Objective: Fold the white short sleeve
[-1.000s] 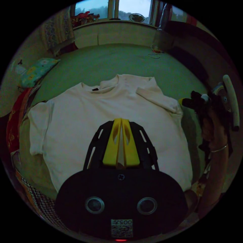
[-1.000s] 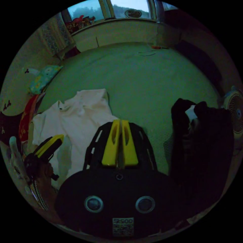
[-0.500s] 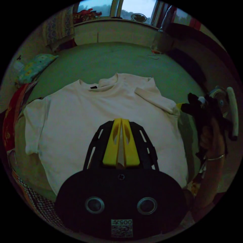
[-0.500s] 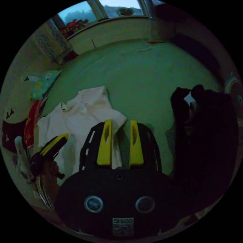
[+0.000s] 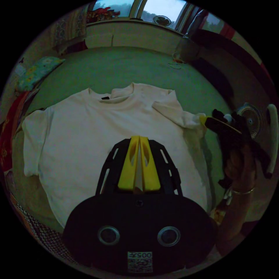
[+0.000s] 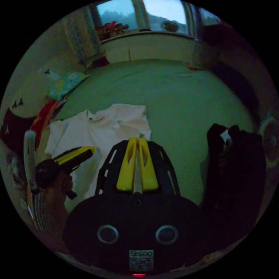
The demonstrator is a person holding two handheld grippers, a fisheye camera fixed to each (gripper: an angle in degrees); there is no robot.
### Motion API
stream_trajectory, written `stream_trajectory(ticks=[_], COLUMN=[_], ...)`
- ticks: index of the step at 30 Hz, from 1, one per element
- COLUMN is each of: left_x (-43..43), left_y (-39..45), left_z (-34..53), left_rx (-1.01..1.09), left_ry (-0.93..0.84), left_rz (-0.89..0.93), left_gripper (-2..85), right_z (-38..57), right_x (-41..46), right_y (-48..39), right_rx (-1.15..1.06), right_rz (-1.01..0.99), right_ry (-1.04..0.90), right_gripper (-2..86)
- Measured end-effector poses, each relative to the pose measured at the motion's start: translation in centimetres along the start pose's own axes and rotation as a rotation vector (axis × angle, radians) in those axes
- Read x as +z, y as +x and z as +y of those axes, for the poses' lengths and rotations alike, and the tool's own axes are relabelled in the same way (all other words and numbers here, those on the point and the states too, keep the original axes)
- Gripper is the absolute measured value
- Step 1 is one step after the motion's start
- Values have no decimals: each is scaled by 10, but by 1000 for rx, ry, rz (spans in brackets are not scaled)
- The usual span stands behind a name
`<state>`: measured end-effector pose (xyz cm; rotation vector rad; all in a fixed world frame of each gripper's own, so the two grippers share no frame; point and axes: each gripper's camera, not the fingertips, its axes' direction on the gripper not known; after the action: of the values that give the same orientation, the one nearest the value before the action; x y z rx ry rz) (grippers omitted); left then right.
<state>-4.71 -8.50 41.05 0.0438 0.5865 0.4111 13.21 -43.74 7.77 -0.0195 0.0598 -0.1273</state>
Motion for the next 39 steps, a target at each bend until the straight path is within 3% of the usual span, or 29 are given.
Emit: stream_trajectory(ticks=[7,11,19,23,29,32,39], left_x=[0,-1,2,3,4,3,2], left_y=[-5,-10,-7,-4,-5,-4,3], left_z=[-4,-7,-11,-13,-17,-18,-19], left_rx=[4,-12,-12,-3,-23,-26,-40], left_ry=[-7,-6,-15,-22,-25,-26,-21], left_rz=[0,18,28,3,25,22,53], left_gripper=[-4,-5,-4,-3,-3,-3,-3], right_z=[13,10,-25,-46,-62,-68,-88], right_x=[36,24,-3,26,69,83,56], right_y=[-45,-48,-71,-98,-136,-135,-118], right_rx=[-152,-127,-141,-236,-363,-306,-70], right_rz=[6,-75,-57,35,228,285,111], right_ry=[-242,-255,-26,-56,-132,-198,-99], right_gripper=[-11,11,53,82,45,28,-9])
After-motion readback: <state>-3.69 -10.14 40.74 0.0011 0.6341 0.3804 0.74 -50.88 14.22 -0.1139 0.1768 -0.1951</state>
